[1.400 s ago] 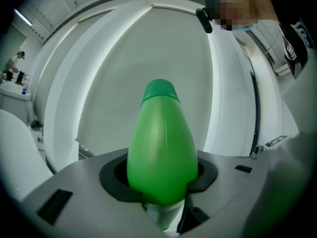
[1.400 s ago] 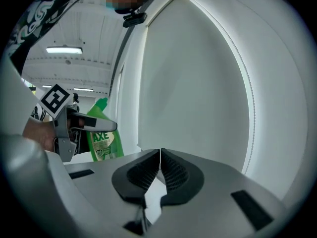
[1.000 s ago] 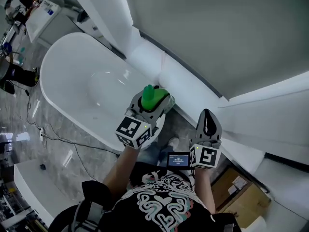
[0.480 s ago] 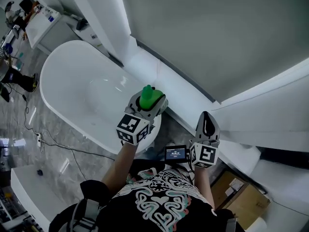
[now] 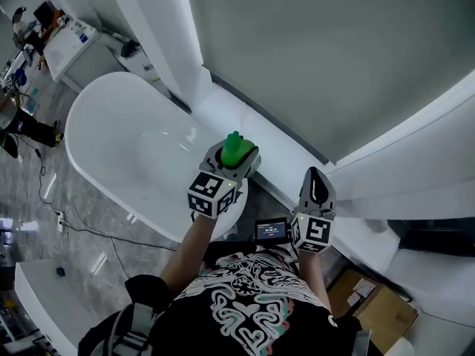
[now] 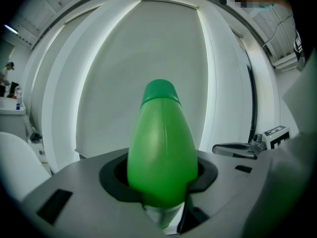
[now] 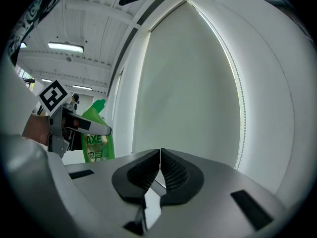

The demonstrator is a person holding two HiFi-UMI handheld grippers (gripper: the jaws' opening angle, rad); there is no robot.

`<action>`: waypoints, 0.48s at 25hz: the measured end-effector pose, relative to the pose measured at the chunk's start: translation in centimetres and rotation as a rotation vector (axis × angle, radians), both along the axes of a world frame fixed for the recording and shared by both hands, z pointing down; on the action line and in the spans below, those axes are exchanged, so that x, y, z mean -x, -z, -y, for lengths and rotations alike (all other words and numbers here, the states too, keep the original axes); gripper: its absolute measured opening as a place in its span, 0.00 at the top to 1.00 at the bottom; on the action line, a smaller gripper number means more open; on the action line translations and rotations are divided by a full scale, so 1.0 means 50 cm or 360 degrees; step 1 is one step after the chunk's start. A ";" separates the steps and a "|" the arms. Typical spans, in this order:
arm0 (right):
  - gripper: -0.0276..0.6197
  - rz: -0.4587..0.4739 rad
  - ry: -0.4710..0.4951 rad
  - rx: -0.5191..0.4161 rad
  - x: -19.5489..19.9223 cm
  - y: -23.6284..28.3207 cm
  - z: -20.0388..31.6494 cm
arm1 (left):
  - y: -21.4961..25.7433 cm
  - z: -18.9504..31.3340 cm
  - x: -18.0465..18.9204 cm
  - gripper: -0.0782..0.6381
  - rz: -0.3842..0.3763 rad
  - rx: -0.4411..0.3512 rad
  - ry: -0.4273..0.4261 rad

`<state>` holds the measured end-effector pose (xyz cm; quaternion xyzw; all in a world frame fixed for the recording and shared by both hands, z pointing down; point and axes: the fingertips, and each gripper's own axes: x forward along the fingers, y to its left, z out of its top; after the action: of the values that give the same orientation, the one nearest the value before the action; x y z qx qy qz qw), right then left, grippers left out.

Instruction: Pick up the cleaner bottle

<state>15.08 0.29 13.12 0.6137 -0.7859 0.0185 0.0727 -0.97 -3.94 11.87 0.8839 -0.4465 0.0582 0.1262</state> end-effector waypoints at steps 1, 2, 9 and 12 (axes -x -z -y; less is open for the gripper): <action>0.91 0.0001 0.0001 -0.0002 -0.002 0.004 0.002 | 0.001 -0.001 -0.001 0.63 0.0001 0.0000 0.0002; 0.91 -0.0001 0.0002 -0.0003 -0.005 0.007 0.003 | 0.001 -0.002 -0.004 0.63 0.0000 0.0001 0.0004; 0.92 -0.0021 0.0009 -0.0031 -0.023 0.019 0.010 | 0.003 0.004 -0.014 0.62 -0.0015 -0.0008 0.0019; 0.92 -0.0034 0.0006 -0.0031 -0.033 0.018 0.013 | -0.002 0.005 -0.022 0.62 -0.0021 -0.0005 0.0011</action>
<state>16.71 -0.35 12.24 0.6131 -0.7864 0.0042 0.0752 0.14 -4.19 11.98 0.8829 -0.4489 0.0512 0.1280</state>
